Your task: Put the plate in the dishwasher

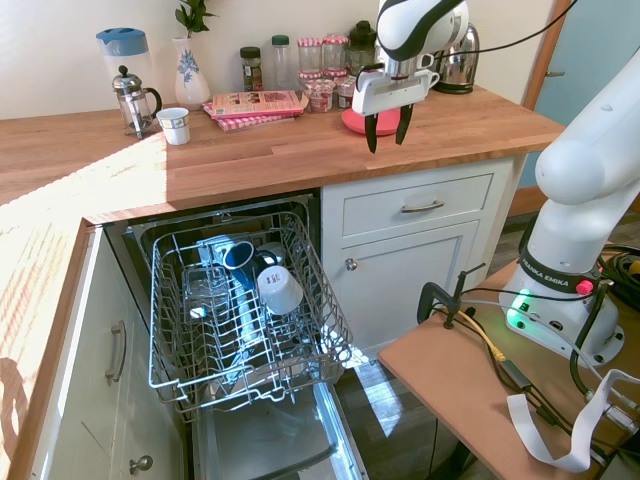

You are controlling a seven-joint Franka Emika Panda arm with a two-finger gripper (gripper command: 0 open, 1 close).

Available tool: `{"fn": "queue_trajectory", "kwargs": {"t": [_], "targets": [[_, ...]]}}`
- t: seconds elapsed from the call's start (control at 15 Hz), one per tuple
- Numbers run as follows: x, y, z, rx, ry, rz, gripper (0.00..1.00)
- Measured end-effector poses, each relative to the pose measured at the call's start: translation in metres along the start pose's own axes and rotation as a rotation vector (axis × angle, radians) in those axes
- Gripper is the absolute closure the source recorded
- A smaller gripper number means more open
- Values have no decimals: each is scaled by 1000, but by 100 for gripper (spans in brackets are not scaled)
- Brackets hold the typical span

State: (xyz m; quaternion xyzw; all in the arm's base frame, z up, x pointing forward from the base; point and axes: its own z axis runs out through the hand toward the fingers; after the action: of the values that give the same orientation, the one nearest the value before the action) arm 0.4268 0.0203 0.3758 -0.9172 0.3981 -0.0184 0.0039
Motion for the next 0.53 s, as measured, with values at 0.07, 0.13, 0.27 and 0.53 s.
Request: {"fn": "queue_trajectory", "kwargs": {"t": [0.07,0.13,0.27,0.53], "targets": [[0,0,0,1,-2,3,0],[0,0,1,4,-7,11,0],[12,4,-5,23,-16,40,0],[93,23,-29,58,-19,97,0]]}}
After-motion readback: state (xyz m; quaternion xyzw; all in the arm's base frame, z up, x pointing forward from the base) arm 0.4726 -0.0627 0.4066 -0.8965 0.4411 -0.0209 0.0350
